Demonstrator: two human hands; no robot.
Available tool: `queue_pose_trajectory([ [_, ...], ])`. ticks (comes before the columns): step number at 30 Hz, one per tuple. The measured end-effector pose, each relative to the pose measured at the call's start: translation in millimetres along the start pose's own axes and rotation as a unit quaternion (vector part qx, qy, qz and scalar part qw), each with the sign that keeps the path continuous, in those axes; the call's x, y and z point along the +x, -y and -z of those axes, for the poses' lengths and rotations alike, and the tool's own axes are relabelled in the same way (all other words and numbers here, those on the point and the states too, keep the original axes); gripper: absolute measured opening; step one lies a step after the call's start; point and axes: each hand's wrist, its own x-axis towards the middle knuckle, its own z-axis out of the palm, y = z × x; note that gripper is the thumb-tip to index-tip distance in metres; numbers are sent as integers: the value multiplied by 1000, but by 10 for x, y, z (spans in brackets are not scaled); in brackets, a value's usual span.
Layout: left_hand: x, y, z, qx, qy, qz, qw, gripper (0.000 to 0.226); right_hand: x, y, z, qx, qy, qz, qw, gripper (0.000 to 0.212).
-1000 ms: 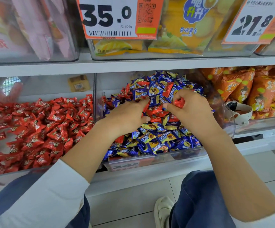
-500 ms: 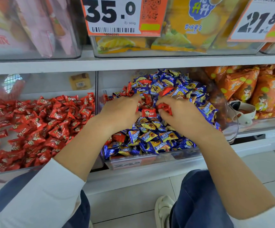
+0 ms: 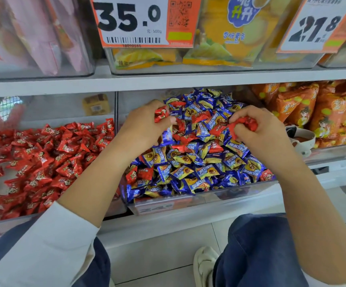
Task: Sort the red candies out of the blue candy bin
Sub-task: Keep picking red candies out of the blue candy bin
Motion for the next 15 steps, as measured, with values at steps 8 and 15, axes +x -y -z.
queue_pose_trajectory([
  [8,-100,-87,-30,138,-6,-51,989,13,-49,-10,-66,-72,52,-1,996,17],
  [15,-144,-77,-197,267,97,-34,958,44,-93,36,-196,-272,112,36,955,36],
])
